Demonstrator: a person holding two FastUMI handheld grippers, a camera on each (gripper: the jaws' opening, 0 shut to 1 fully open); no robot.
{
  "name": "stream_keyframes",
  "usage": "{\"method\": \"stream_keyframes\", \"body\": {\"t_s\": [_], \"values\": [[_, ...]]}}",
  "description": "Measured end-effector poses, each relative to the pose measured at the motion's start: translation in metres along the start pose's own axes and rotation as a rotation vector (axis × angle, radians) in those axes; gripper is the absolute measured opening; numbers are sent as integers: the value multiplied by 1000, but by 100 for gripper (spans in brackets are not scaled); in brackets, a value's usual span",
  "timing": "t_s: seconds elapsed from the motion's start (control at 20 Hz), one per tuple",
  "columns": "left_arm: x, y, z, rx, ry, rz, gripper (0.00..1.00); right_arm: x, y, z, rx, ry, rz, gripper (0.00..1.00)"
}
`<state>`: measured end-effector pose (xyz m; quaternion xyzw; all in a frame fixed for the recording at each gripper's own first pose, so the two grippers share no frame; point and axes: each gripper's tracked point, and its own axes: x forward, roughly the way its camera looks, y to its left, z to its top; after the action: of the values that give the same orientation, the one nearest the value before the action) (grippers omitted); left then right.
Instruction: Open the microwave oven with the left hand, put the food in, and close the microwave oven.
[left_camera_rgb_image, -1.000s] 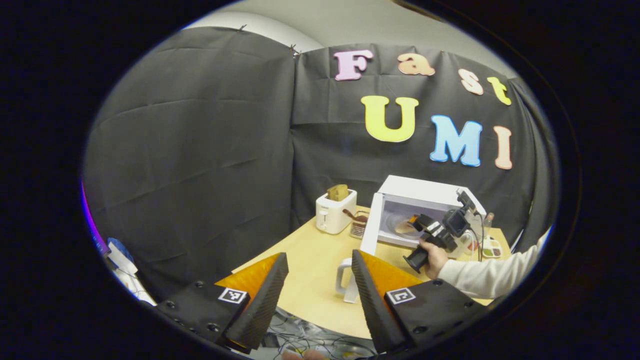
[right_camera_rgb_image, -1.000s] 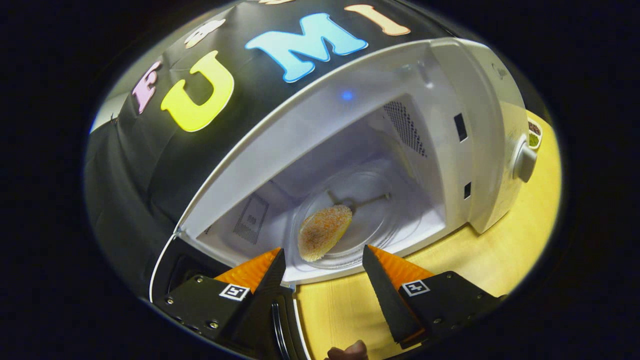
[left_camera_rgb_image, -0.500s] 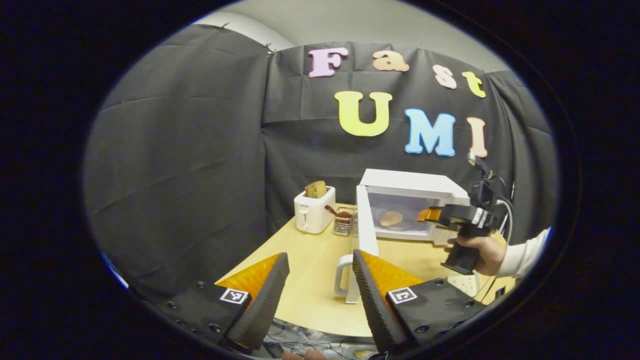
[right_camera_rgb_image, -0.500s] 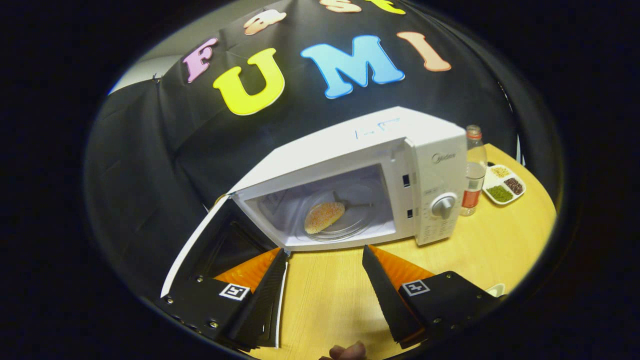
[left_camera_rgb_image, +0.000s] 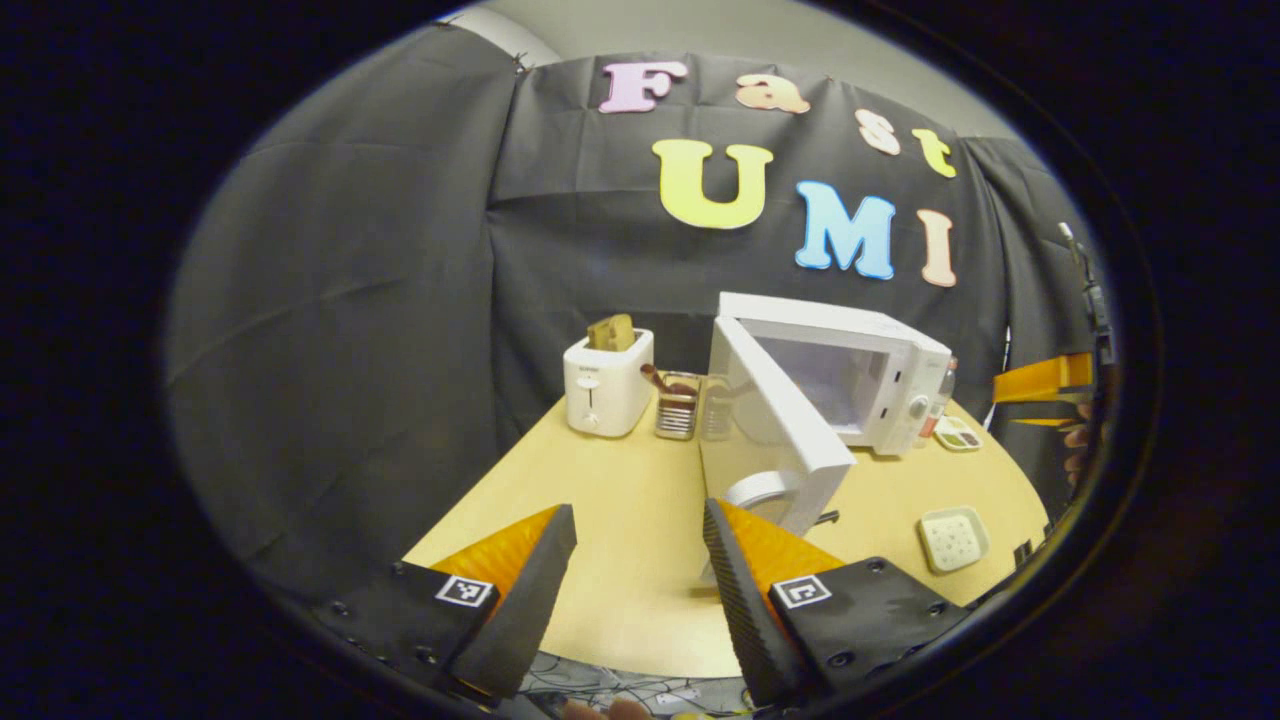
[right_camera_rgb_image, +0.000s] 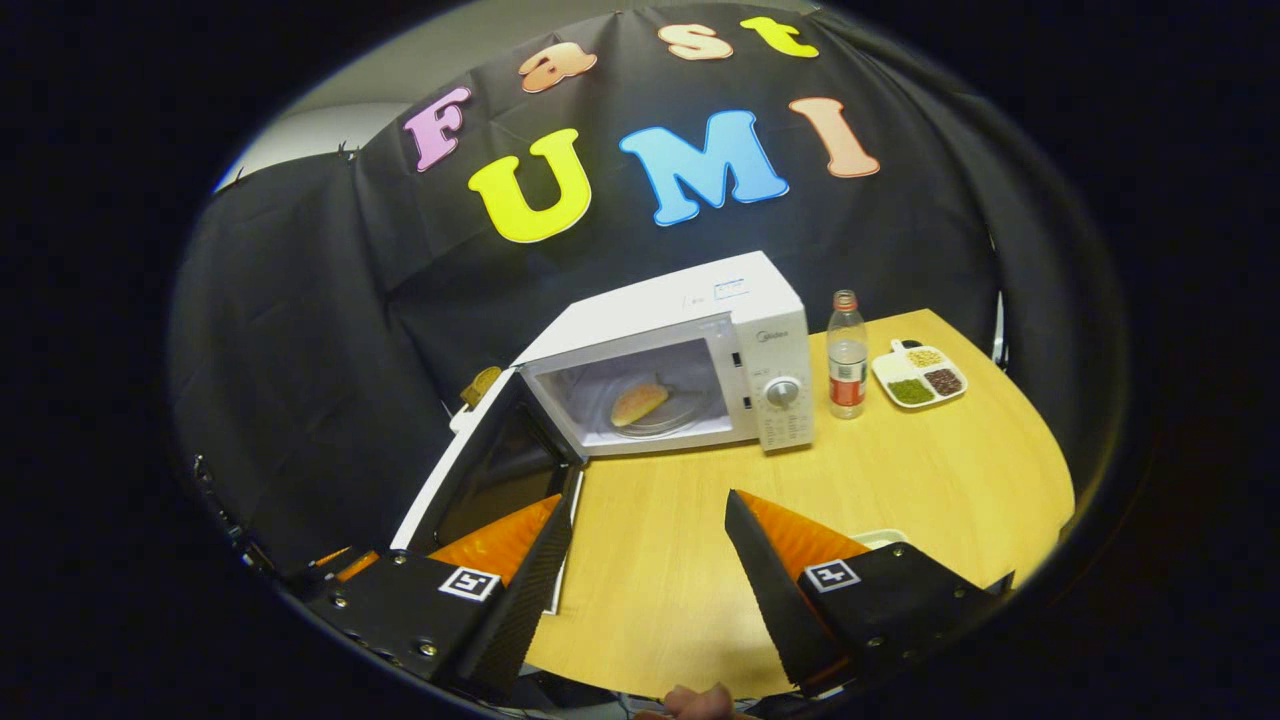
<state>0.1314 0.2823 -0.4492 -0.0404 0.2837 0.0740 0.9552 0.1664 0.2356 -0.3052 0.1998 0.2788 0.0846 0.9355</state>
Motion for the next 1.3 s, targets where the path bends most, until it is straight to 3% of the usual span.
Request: {"method": "stream_keyframes", "body": {"t_s": [0.25,0.4,0.45,0.5,0.55,0.65,1.0,1.3], "values": [[31,7,-27,58,77,-2,87,-58,-28,1,-34,-11,-36,95],[42,-10,-30,63,97,-22,87,-92,-44,15,-69,-53,-50,95],[48,-12,-28,79,97,-5,92,-103,-50,20,-86,-73,-52,95],[47,-17,-30,90,103,-5,81,-115,-55,25,-101,-87,-48,95],[49,-24,-29,96,102,-7,81,-126,-61,26,-121,-93,-46,95],[50,-44,-28,104,109,-13,87,-146,-75,33,-152,-99,-39,95],[59,-135,-20,164,98,-32,83,-190,-129,66,-169,-188,7,94],[103,-209,-11,150,98,-120,84,-186,-158,70,-152,-194,-110,94]]}}
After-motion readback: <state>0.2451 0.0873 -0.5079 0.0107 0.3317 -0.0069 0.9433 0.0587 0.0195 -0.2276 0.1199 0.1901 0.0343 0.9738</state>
